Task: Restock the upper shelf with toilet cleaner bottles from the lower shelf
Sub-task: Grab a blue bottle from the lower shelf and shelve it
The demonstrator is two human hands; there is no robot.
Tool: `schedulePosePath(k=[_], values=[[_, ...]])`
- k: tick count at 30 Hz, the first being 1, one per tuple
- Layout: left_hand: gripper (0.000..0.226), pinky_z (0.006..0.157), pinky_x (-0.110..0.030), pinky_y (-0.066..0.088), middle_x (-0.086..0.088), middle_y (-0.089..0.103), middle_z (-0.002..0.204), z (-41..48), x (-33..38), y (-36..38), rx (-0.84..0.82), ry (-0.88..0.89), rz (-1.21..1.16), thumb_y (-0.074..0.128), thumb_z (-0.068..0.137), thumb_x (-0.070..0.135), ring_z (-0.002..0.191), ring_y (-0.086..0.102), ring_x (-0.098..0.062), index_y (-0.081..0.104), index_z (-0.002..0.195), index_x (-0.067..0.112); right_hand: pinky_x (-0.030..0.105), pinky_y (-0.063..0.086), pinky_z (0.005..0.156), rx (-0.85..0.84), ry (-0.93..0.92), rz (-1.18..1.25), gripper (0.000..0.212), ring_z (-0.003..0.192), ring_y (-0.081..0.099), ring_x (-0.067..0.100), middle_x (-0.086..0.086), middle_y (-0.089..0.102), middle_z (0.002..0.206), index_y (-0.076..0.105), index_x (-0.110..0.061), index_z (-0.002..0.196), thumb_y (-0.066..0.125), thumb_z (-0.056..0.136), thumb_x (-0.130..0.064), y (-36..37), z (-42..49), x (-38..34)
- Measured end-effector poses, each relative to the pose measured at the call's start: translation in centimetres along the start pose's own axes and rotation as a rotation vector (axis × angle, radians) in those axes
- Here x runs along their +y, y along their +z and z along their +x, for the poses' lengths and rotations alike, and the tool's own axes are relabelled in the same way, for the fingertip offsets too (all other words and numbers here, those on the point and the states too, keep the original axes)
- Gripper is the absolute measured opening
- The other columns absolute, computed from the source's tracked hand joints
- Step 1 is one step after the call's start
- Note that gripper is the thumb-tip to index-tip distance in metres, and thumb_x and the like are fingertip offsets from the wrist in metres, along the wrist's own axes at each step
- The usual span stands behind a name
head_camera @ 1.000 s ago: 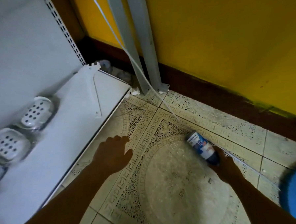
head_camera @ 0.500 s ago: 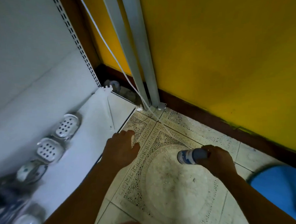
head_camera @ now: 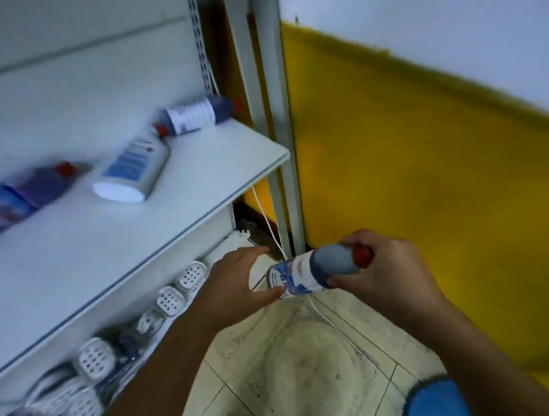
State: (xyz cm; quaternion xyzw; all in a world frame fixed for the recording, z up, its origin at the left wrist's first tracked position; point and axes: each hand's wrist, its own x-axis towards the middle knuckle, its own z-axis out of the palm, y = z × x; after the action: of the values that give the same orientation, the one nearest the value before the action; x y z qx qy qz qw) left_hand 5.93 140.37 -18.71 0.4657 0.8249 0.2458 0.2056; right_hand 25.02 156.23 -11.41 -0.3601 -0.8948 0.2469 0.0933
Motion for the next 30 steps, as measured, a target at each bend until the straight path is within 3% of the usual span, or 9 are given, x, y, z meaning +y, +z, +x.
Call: schedulePosePath(k=[3, 6, 8, 12, 17, 19, 21, 24, 30], values=[[0.083, 0.103, -0.028, 0.037, 0.008, 0.053, 0.140, -2.7, 2.8, -6.6, 0.115, 0.007, 0.017, 0.060, 0.071, 0.073, 0.126, 0.048, -0.013, 0.048, 0.140, 0.030, 0.011, 0.043, 0.061, -0.002, -0.137, 0.018, 0.054, 0.085, 0.060, 0.004, -0.015, 0.062, 0.094, 0.065, -0.035, 0.107, 0.090, 0.060, -0.042, -6.7, 0.1, -5.5], [0.082, 0.100, -0.024, 0.035, 0.008, 0.053, 0.140, -6.5, 5.6, -12.6, 0.265, -0.019, -0.019, 0.048, 0.071, 0.076, 0.125, 0.049, -0.012, 0.049, 0.139, 0.030, 0.009, 0.038, 0.057, -0.007, -0.255, 0.034, 0.053, 0.080, 0.059, 0.001, -0.017, 0.062, 0.089, 0.063, -0.038, 0.101, 0.090, 0.056, -0.045, -13.0, -0.2, -11.0], [0.074, 0.102, -0.022, 0.032, 0.010, 0.050, 0.143, -8.9, 7.1, -15.8, 0.335, -0.045, -0.033, 0.052, 0.076, 0.070, 0.128, 0.045, -0.010, 0.047, 0.140, 0.033, 0.012, 0.040, 0.057, -0.022, -0.292, 0.122, 0.054, 0.080, 0.058, 0.001, -0.016, 0.060, 0.089, 0.059, -0.035, 0.096, 0.092, 0.053, -0.041, -16.1, -0.2, -14.2], [0.066, 0.108, -0.030, 0.035, 0.011, 0.049, 0.145, -12.4, 9.0, -20.4, 0.459, -0.089, -0.041, 0.052, 0.080, 0.065, 0.130, 0.044, -0.011, 0.047, 0.139, 0.035, 0.023, 0.049, 0.061, -0.055, -0.346, 0.333, 0.055, 0.080, 0.063, 0.014, -0.004, 0.063, 0.089, 0.058, -0.027, 0.093, 0.094, 0.052, -0.035, -19.1, 0.4, -19.0], [0.055, 0.098, -0.022, 0.034, 0.007, 0.051, 0.142, -15.4, 8.0, -23.7, 0.564, -0.167, -0.022, 0.062, 0.090, 0.051, 0.127, 0.047, -0.013, 0.049, 0.139, 0.031, 0.020, 0.056, 0.070, -0.151, -0.272, 0.793, 0.051, 0.098, 0.066, 0.013, -0.006, 0.067, 0.105, 0.058, -0.022, 0.108, 0.086, 0.066, -0.015, -16.8, 1.4, -23.9], [0.051, 0.099, -0.024, 0.035, 0.005, 0.050, 0.144, -16.1, 6.6, -24.5, 0.581, -0.213, -0.022, 0.061, 0.092, 0.044, 0.128, 0.047, -0.015, 0.049, 0.140, 0.029, 0.030, 0.058, 0.083, -0.232, -0.199, 1.012, 0.056, 0.106, 0.066, 0.020, -0.001, 0.068, 0.113, 0.059, -0.015, 0.120, 0.080, 0.069, -0.013, -14.7, 2.3, -25.3], [0.051, 0.104, -0.029, 0.038, 0.003, 0.050, 0.145, -16.2, 4.9, -25.2, 0.589, -0.262, -0.020, 0.060, 0.093, 0.042, 0.129, 0.047, -0.017, 0.048, 0.141, 0.027, 0.037, 0.056, 0.090, -0.285, -0.158, 1.132, 0.049, 0.109, 0.065, 0.023, 0.002, 0.067, 0.119, 0.060, -0.015, 0.120, 0.076, 0.074, -0.016, -12.4, 3.0, -26.7], [0.051, 0.103, -0.028, 0.038, 0.000, 0.053, 0.144, -15.3, 1.3, -26.1, 0.601, -0.309, -0.046, 0.062, 0.093, 0.039, 0.128, 0.049, -0.019, 0.051, 0.140, 0.023, 0.042, 0.055, 0.093, -0.312, -0.172, 1.169, 0.034, 0.110, 0.064, 0.024, 0.003, 0.064, 0.124, 0.059, -0.022, 0.115, 0.070, 0.082, -0.020, -9.1, 4.0, -28.4], [0.050, 0.104, -0.035, 0.043, -0.008, 0.056, 0.138, -11.6, -6.7, -26.2, 0.557, -0.368, -0.045, 0.064, 0.093, 0.033, 0.124, 0.054, -0.024, 0.053, 0.139, 0.018, 0.050, 0.051, 0.098, -0.260, -0.194, 1.074, 0.053, 0.117, 0.060, 0.024, -0.003, 0.060, 0.129, 0.053, -0.033, 0.125, 0.062, 0.079, -0.059, -2.9, 6.7, -30.1]])
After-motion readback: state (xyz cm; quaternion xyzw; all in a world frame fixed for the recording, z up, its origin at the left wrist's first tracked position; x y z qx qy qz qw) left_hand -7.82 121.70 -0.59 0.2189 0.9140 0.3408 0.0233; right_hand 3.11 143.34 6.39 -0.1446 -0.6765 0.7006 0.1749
